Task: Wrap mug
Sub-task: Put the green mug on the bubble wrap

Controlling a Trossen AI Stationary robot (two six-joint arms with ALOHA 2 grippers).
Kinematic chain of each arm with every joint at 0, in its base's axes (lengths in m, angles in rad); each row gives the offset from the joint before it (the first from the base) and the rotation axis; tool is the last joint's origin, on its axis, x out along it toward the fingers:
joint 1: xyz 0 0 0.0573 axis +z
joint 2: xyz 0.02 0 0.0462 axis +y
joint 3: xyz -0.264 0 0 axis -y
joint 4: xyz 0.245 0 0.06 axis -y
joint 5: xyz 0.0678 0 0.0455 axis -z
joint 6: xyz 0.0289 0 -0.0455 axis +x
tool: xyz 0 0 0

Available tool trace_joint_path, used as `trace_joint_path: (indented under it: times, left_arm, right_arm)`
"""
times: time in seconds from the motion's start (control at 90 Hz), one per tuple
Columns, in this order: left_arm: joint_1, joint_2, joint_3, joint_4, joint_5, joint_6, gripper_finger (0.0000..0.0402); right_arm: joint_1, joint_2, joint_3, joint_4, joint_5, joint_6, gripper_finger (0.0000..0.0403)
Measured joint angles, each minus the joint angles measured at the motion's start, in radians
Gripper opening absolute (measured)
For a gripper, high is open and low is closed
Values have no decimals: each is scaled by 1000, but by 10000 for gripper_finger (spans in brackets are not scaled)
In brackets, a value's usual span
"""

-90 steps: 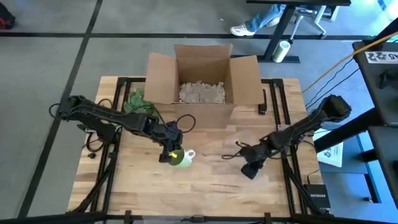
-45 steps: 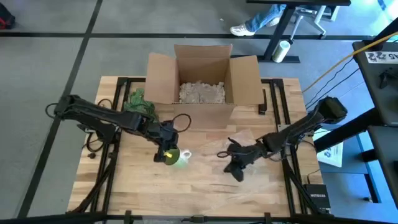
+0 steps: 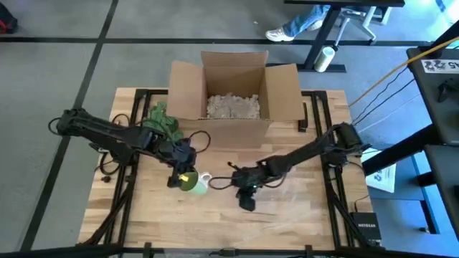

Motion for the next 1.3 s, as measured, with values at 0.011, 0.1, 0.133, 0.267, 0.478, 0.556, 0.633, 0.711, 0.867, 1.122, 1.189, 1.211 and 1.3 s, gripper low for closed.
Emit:
trace_joint_path:
  times: [0.011, 0.1, 0.133, 0.267, 0.478, 0.556, 0.633, 0.711, 0.867, 1.122, 1.189, 1.211, 1.3]
  left_arm:
    - [-4, 0, 0, -3, 0, -2, 0]
    - [-37, 0, 0, -17, 0, -28, 0]
    - [-49, 0, 0, -18, 0, -36, 0]
    - [-86, 0, 0, -19, -10, -71, 0]
    - [-129, 0, 0, -19, -52, -124, 0]
    - [-141, 0, 0, -20, -62, -137, 0]
    - [-151, -1, 0, -19, -71, -153, 0]
    - [-158, -3, 0, -15, -73, -164, 0]
    - [-170, -3, 0, -18, -93, -177, 0]
    - [-167, -3, 0, -18, -109, -156, 0]
    - [-165, -3, 0, -19, -116, -151, 0]
    - [-164, -3, 0, -18, -119, -151, 0]
    - [-154, -3, 0, -4, -124, -134, 0]
  right_arm:
    - [-2, 7, 7, 0, -4, -10, 0]
    - [-20, 56, 62, 0, -56, -68, 0]
    - [-27, 73, 77, 1, -77, -83, 0]
    - [-53, 148, 118, -11, -128, -111, 0]
    - [-88, 200, 142, 36, -52, -127, 0]
    - [-102, 202, 142, 71, 69, -129, 0]
    - [-114, 202, 142, 99, 198, -118, 0]
    - [-131, 203, 149, 84, 279, -85, 0]
    - [-144, 203, 154, 24, 374, 11, 0]
    - [-108, 198, 155, -12, 260, -6, 0]
    - [-94, 198, 155, -16, 259, 10, 0]
    - [-90, 198, 155, -16, 258, 15, 0]
    - [-74, 198, 155, -13, 256, 38, 0]
